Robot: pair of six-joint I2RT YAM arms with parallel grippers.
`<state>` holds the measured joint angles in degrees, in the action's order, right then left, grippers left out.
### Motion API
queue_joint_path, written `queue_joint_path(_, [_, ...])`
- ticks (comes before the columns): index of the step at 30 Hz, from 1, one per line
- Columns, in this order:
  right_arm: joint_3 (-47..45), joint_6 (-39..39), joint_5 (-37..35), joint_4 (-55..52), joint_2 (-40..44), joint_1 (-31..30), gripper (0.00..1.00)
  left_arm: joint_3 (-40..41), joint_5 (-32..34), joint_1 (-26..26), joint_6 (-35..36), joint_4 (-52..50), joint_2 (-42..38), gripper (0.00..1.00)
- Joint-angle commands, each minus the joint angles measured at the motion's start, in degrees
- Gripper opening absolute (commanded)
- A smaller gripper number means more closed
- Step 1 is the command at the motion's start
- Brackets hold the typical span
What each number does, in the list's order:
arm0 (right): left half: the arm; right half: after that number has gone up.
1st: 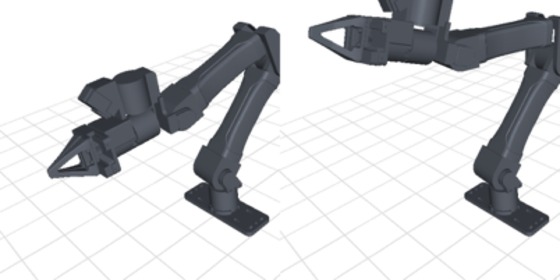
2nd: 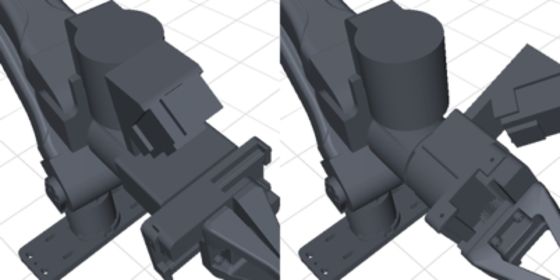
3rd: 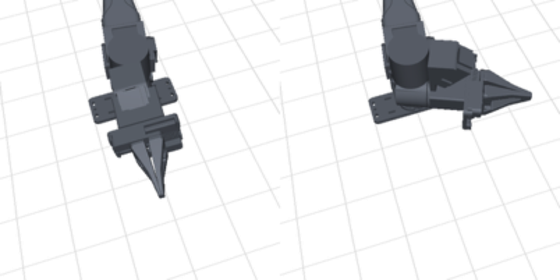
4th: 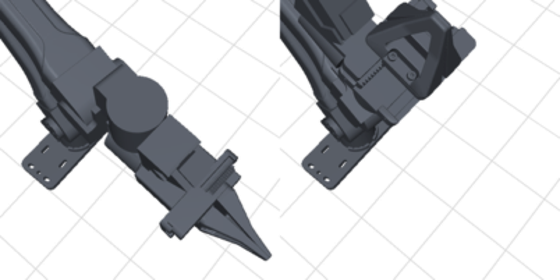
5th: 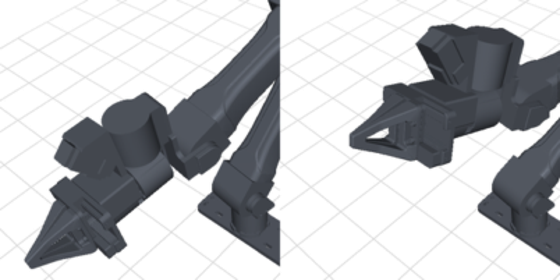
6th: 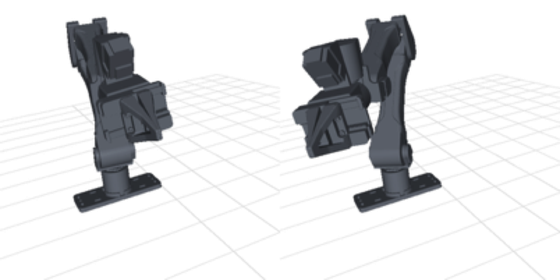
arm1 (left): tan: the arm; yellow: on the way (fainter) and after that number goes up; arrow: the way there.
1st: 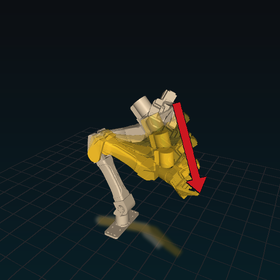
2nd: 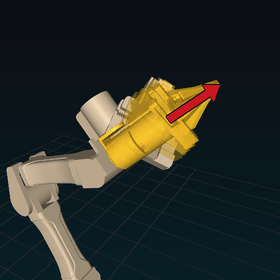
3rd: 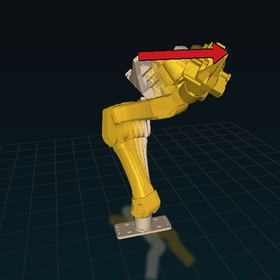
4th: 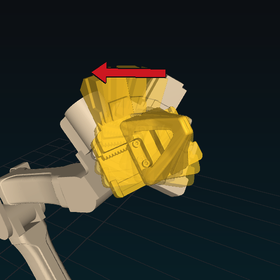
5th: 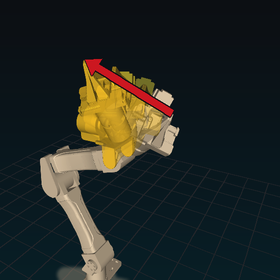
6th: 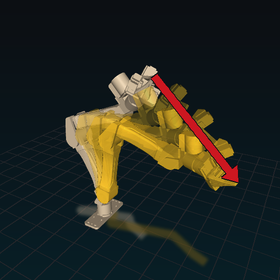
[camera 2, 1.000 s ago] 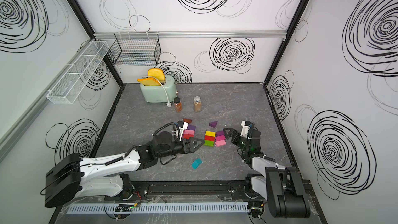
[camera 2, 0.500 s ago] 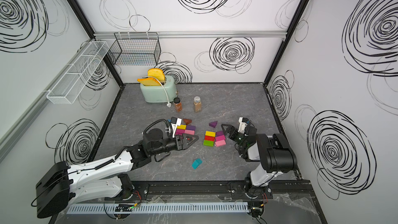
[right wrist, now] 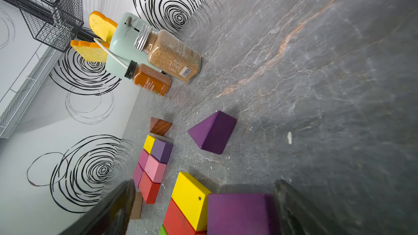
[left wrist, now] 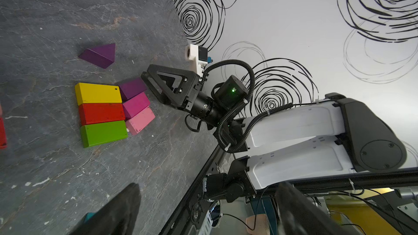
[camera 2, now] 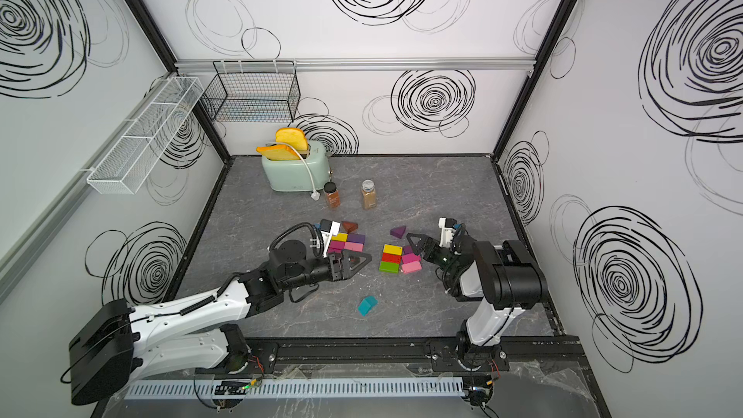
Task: Assemble a piece of candy with building blocks
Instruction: Assemble the building blocks at the center of the board.
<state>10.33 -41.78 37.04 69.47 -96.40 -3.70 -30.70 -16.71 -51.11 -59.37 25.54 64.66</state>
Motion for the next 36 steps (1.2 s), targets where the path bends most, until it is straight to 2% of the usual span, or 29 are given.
queue_joint_path(1, [-2.0, 0.4, 0.6, -2.0, 1.6, -0.9, 0.99, 0.7, 0.5, -0.3, -0.3, 2.7, -0.7, 0.98])
queue_joint_path(14, [-3.4, 3.5, -4.6, -17.2, 14.3, -2.7, 0.99, 2.1, 0.5, -0.1, -0.4, 3.1, -1.8, 0.98])
queue_joint_path(18, [-1.3, 5.0, -7.2, -27.6, 19.7, -3.0, 0.99, 2.5, 0.5, 0.0, -0.1, 2.8, -2.2, 0.99])
queue_joint_path(20, [2.9, 7.9, -10.2, -38.9, 23.0, -4.5, 0.99, 3.0, 0.4, 0.3, 0.0, 2.7, -2.7, 0.98])
queue_joint_path(25, [20.0, 19.2, -26.5, -72.7, 28.6, -13.8, 0.99, 4.9, 0.4, 1.1, 1.5, -0.9, -5.8, 0.99])
queue_joint_path(30, [33.6, 27.8, -33.5, -90.9, 26.3, -18.5, 0.99, 5.5, 0.0, 2.8, 6.7, -12.0, -11.2, 0.98])
queue_joint_path(36, [44.3, 45.1, -37.4, -101.5, 16.9, -22.3, 0.99, 10.8, -6.2, 8.4, 7.1, -18.6, -21.1, 0.98])
